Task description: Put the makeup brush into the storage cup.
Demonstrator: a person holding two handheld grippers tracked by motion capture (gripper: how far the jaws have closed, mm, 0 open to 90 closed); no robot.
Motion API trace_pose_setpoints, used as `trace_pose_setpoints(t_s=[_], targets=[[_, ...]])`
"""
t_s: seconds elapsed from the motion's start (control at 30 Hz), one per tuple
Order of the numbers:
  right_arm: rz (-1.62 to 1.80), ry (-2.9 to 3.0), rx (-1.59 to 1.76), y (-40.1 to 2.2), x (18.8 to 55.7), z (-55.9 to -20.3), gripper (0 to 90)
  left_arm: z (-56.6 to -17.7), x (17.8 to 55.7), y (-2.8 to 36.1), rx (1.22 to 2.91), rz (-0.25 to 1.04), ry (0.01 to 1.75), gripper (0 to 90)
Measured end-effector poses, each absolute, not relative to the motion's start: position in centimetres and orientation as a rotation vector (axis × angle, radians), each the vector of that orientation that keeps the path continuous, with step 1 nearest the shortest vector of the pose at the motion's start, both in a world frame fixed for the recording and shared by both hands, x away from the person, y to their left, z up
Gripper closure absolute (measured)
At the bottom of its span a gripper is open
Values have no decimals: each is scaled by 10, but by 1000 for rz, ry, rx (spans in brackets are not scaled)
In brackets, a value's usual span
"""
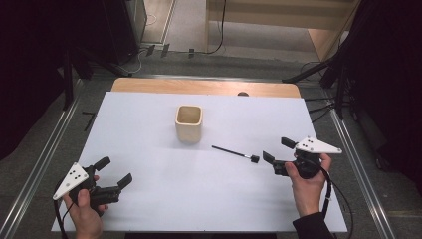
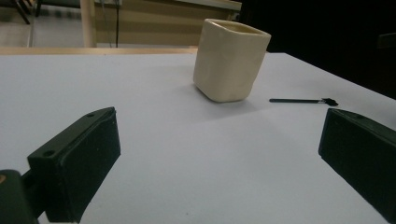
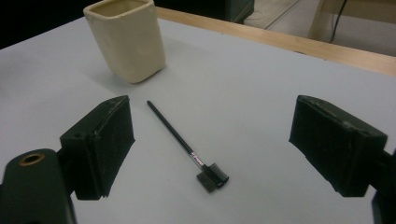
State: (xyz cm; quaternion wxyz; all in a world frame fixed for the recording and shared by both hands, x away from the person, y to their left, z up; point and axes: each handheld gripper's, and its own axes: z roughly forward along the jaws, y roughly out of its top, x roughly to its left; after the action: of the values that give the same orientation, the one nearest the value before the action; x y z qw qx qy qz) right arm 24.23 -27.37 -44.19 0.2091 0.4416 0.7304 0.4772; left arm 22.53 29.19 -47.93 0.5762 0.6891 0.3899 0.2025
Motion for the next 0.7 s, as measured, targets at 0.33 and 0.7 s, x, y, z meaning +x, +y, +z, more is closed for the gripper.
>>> trace_pose_setpoints(t_s=[0.33,0.7], targets=[[1230,2222,1175,-251,274,-432,219,-478,224,290,1622,477,903,0],[1093,2421,1144,-234,307,-435,391,-476,221,293,1613,484,903,0]])
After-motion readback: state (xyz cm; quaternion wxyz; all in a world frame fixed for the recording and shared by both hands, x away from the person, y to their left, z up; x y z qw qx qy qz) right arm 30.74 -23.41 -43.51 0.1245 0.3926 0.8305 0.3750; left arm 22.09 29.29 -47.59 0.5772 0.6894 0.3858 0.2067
